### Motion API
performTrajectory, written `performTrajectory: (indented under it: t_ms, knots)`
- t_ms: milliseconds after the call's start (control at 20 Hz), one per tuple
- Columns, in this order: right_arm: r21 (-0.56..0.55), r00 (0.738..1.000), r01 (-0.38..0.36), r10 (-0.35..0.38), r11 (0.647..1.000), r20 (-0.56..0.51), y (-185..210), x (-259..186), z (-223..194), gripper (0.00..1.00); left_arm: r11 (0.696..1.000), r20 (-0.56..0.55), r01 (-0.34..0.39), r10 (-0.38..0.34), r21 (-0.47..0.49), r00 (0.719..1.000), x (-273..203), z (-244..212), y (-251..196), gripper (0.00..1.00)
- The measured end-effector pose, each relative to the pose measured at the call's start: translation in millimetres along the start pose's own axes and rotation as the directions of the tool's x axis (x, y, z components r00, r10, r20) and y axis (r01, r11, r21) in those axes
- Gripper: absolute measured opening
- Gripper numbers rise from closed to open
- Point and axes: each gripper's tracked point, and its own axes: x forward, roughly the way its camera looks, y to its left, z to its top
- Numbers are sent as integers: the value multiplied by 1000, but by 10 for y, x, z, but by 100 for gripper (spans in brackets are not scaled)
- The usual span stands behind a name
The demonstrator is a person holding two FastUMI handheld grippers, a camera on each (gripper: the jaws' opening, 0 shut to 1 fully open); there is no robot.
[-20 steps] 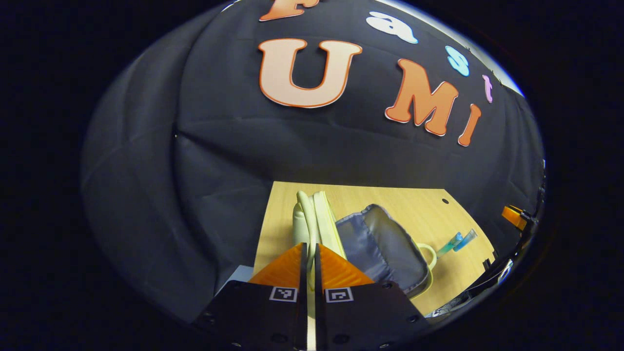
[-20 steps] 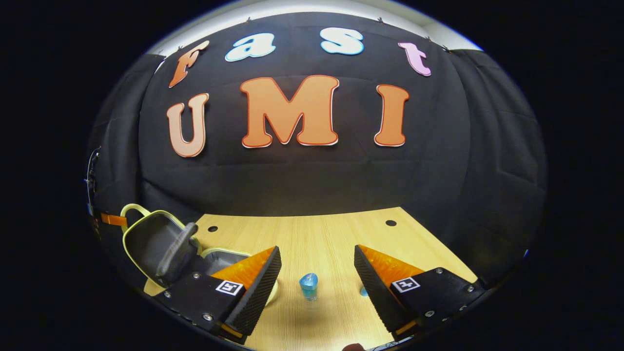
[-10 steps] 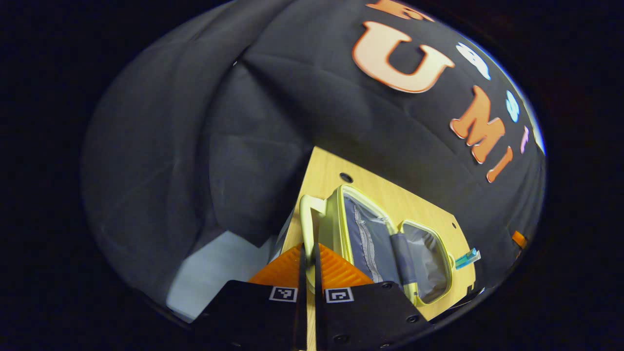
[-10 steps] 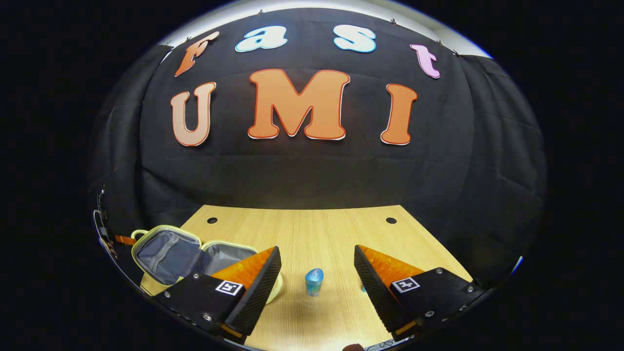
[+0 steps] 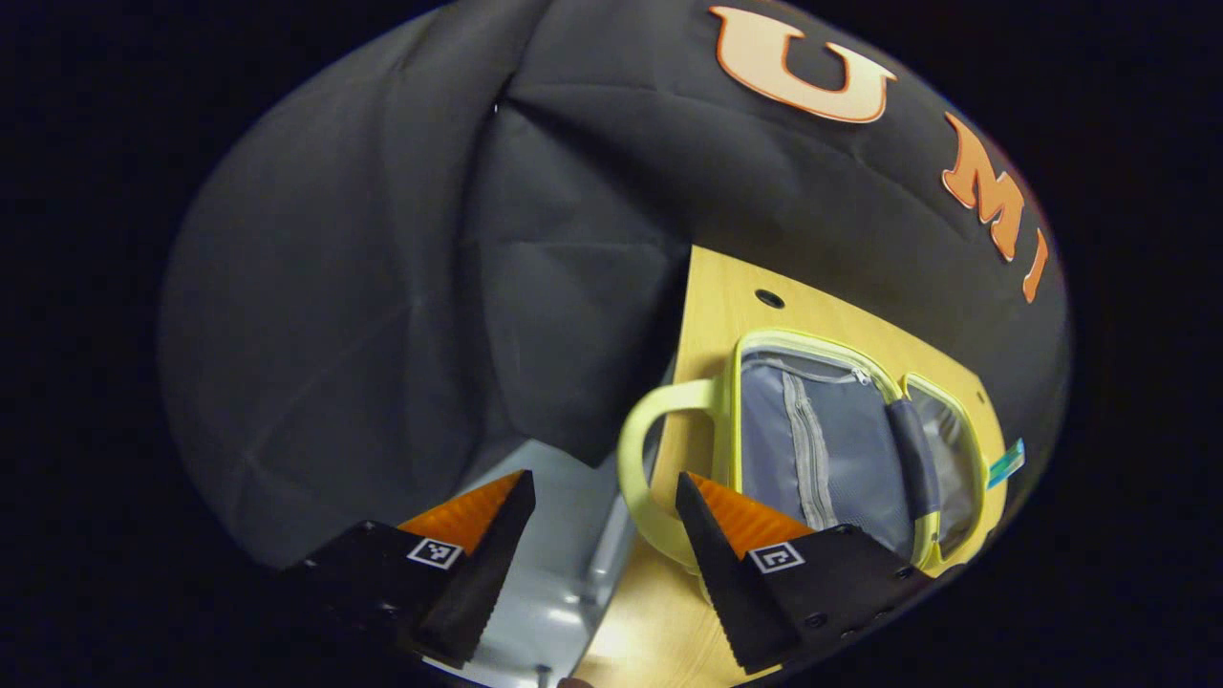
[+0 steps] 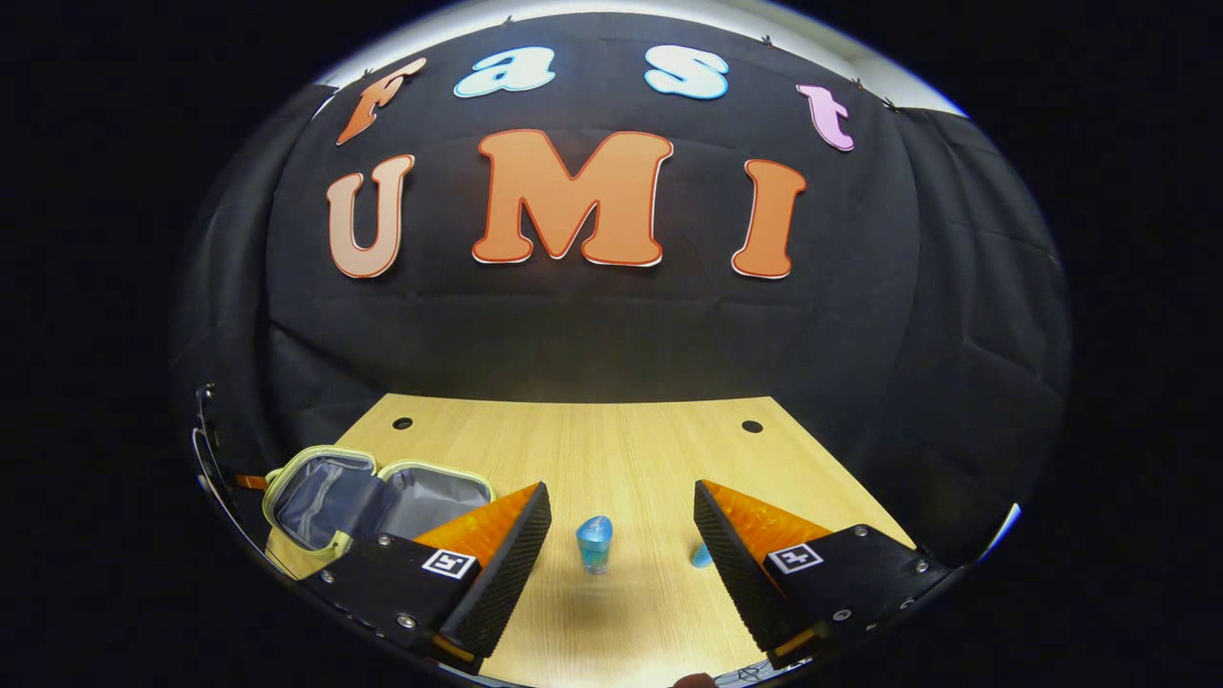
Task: First open the suitcase, pack the skin care products into it, and then close the suitcase.
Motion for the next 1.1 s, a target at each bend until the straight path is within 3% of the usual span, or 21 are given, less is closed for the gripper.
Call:
performTrajectory:
  t_ms: [200,400,500,550,650,850,1100]
  knots:
    - [1,1000,-4,4,1000,4,-198,96,-52,95,990,232,-102,76,101,970,-621,886,-362,92]
    - [-35,999,-39,40,999,30,-378,247,-42,95,982,438,-125,49,145,898,-1586,1658,-1194,92]
    - [-47,998,-61,63,997,28,-505,341,-75,95,976,495,-129,26,175,869,-1918,1797,-1741,87]
    - [-47,997,-76,77,996,26,-547,373,-88,95,974,511,-115,-1,195,859,-2051,1803,-2053,97]
    - [-49,995,-96,97,994,25,-690,447,-121,95,967,536,-90,-55,240,842,-2286,1804,-2687,100]
    - [-34,992,-124,124,992,7,-955,519,-255,95,954,539,34,-197,298,819,-2471,1540,-4106,97]
    - [-53,991,-136,136,989,-15,-1305,568,-415,95,916,439,239,-369,324,819,-2094,698,-5713,97]
